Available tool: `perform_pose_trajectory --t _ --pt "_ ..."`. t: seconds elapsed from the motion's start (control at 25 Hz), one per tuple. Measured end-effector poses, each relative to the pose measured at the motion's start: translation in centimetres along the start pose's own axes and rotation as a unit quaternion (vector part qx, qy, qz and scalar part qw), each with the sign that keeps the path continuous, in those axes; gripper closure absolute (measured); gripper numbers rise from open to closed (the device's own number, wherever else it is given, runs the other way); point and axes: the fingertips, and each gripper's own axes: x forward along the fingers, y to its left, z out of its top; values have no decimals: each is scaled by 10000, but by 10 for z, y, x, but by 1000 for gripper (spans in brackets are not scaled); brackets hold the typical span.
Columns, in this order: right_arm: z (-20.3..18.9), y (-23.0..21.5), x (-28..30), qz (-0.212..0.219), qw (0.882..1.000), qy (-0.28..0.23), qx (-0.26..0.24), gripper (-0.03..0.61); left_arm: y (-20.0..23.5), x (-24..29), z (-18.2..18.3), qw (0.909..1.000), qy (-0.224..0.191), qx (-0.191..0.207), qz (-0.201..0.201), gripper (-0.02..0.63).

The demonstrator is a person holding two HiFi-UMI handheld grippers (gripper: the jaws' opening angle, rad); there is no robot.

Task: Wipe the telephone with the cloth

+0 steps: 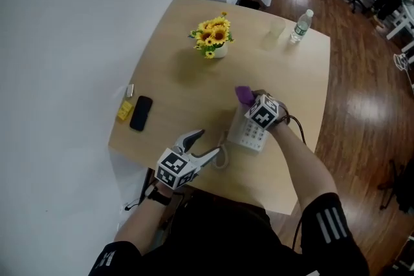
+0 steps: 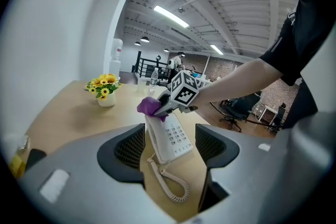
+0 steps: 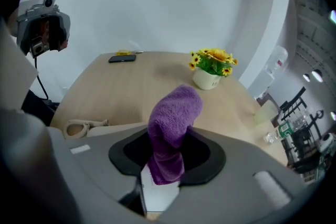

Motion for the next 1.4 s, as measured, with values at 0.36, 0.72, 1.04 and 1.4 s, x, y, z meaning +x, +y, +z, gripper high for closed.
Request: perform_pose_trajectory --t 0.36,0.72,1.04,1.4 --pt "-3 49 -7 71 9973 -180 -714 439 9 11 -7 9997 85 -234 26 318" --pt "-12 109 -9 187 9946 -282 -978 437 16 22 2 9999 131 -36 -23 318" --pt "-31 175 2 511 9873 -65 -1504 438 17 27 0 9998 193 -17 -85 318" --pt "-66 227 10 1132 9842 285 -1330 439 16 46 -12 9986 462 -105 -215 319"
